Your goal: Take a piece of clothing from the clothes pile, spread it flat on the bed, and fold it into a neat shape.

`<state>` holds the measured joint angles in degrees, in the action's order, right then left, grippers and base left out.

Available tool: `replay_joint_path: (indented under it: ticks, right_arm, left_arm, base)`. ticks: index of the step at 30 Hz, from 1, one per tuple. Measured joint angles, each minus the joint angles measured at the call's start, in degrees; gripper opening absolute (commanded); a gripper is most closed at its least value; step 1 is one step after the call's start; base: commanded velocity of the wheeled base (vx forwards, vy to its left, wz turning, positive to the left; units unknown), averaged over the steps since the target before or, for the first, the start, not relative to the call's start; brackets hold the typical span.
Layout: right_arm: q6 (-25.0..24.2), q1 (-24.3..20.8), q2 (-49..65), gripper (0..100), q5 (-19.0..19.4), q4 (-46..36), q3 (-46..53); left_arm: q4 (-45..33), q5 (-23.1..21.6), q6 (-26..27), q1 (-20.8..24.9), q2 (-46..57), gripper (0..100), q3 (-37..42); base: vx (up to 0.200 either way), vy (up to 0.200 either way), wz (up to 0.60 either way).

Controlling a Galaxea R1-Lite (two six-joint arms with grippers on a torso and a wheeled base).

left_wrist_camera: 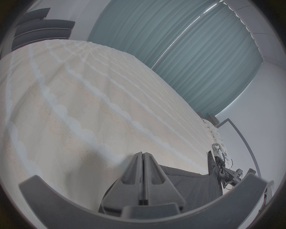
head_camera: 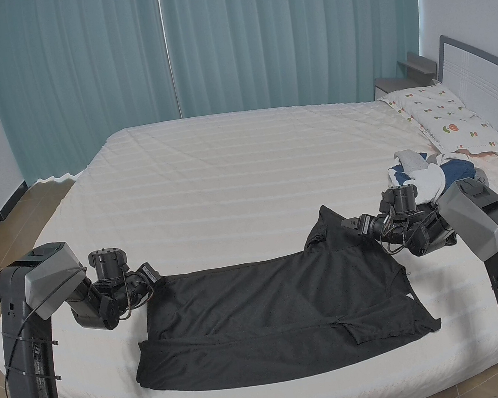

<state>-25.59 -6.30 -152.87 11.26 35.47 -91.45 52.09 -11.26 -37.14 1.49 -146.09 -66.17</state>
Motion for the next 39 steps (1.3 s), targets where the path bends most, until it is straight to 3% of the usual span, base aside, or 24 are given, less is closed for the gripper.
replay_joint_path:
  ticks: [4,5,29,39]
  right_arm:
    - [-0.2,0.0,-0.85,100,-0.07,-0.17,-1.07]
    - [-0.22,0.05,-1.01,0,-0.05,-0.15,-1.18]
    - [-5.89,2.67,1.49,0,0.01,0.78,1.71]
    - [-9.55,4.33,4.8,0,1.07,8.12,6.84]
  left_arm:
    - [0.0,0.0,0.0,0.0,0.04,0,0.0]
    - [0.02,0.0,0.0,0.0,0.04,0,0.0]
    - [0.0,0.02,-0.29,-0.11,0.72,0,-0.37]
    - [0.0,0.05,-1.55,-0.56,2.88,0,-0.37]
  base:
    - [0.0,0.0,0.0]
    - [0.0,0.0,0.0]
    - [0.0,0.0,0.0]
    - [0.0,0.0,0.0]
